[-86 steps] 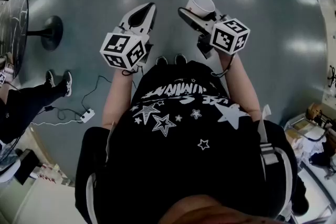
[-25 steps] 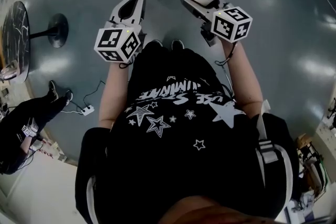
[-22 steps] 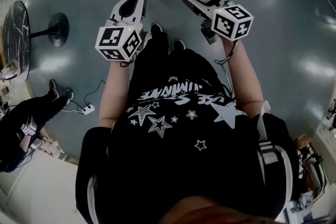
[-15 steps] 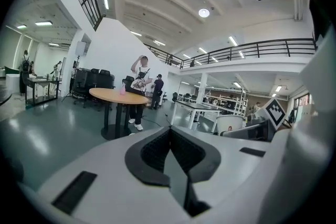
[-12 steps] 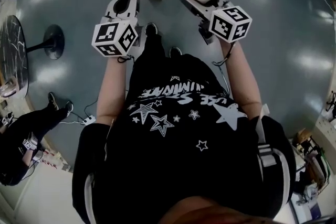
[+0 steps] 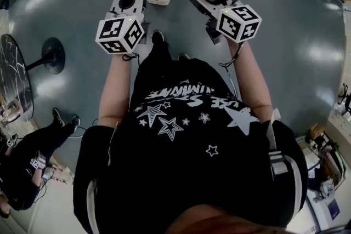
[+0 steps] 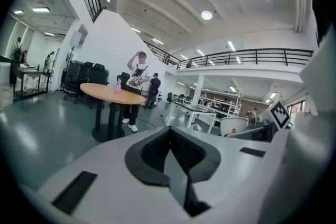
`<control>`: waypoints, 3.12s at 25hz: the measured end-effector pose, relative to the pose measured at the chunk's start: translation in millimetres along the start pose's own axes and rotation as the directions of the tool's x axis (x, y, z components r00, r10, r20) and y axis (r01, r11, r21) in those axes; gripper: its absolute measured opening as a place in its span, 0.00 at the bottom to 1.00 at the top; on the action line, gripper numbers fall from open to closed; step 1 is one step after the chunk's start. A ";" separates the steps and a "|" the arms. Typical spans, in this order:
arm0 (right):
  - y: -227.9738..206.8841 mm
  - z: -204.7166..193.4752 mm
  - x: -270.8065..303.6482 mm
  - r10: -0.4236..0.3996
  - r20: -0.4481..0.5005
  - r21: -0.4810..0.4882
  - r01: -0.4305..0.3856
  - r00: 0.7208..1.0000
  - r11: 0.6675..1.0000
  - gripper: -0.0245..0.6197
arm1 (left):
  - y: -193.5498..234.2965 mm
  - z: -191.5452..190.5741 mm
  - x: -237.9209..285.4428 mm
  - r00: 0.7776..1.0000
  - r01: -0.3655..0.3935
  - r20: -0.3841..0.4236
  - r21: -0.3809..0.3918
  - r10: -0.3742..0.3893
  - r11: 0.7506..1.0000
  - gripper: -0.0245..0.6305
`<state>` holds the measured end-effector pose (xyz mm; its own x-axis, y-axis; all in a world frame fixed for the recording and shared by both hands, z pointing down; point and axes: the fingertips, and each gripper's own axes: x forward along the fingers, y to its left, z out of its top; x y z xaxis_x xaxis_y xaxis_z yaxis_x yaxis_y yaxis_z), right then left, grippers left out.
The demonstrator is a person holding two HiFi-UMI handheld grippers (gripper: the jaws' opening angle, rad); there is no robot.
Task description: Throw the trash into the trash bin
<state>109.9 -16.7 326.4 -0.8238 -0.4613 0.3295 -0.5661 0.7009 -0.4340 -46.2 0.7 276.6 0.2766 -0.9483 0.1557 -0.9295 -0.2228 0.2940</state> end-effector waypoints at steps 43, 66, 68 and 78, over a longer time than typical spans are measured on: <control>-103.0 -14.3 164.0 -0.060 -0.145 0.051 0.067 0.988 0.996 0.52 | 128.4 -57.1 120.3 0.981 -0.092 -0.171 -0.024 0.087 0.995 0.05; -155.1 -119.0 232.1 0.023 -0.303 0.165 0.029 0.953 0.986 0.52 | 167.5 -171.7 171.0 0.935 -0.214 -0.303 -0.060 0.186 0.975 0.05; -159.7 -128.6 235.2 0.029 -0.318 0.166 0.026 0.948 0.986 0.52 | 166.3 -184.1 173.2 0.930 -0.216 -0.318 -0.064 0.185 0.974 0.05; -171.2 -163.7 264.2 0.061 -0.360 0.183 0.007 0.931 0.983 0.52 | 173.6 -238.9 181.3 0.907 -0.225 -0.385 -0.099 0.172 0.969 0.05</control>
<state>-5.8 -169.5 625.0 -0.7901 -0.1912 0.5823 -0.5678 0.5860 -0.5781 -99.1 -155.9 581.1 0.1852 -0.8111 0.5548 -0.9392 0.0201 0.3429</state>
